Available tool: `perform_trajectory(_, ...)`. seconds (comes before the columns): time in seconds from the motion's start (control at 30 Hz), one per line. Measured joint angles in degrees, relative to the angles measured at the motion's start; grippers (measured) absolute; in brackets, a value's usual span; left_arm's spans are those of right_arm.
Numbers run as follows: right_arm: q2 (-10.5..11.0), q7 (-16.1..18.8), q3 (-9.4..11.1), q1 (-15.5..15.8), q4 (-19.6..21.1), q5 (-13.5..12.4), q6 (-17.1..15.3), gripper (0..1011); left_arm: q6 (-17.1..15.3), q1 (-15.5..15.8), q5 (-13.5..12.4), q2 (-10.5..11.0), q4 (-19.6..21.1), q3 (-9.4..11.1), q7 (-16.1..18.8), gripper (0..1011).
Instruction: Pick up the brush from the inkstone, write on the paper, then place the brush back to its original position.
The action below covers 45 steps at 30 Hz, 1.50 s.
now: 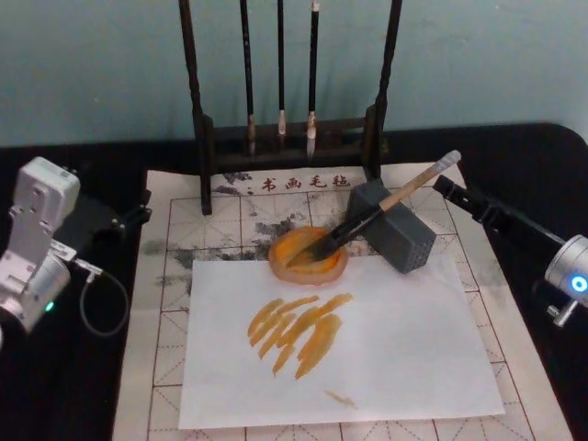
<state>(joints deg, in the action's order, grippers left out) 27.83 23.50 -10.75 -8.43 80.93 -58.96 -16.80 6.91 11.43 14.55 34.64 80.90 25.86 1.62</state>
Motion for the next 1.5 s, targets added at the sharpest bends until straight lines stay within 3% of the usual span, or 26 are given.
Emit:
perform_trajectory(0.27, -1.5, 0.25, 0.38, 0.57, -0.77, -4.4, -0.03, 1000, 0.0, 0.0, 0.0, 0.0, 0.0, 0.0, 0.0, 1001)
perform_trajectory(0.47, -2.27, 0.03, -0.09, 0.35, -1.54, -6.07, 0.15, 1000, 0.0, 0.0, 0.0, 0.0, 0.0, 0.0, 0.0, 1001)
perform_trajectory(0.9, -4.42, -2.09, -1.56, -3.03, -5.6, -10.37, -0.38, 1000, 0.0, 0.0, 0.0, 0.0, 0.0, 0.0, 0.0, 1001)
perform_trajectory(1.5, -5.33, -1.83, -4.59, -7.18, -10.5, -12.7, 0.28, 1000, 0.0, 0.0, 0.0, 0.0, 0.0, 0.0, 0.0, 1001)
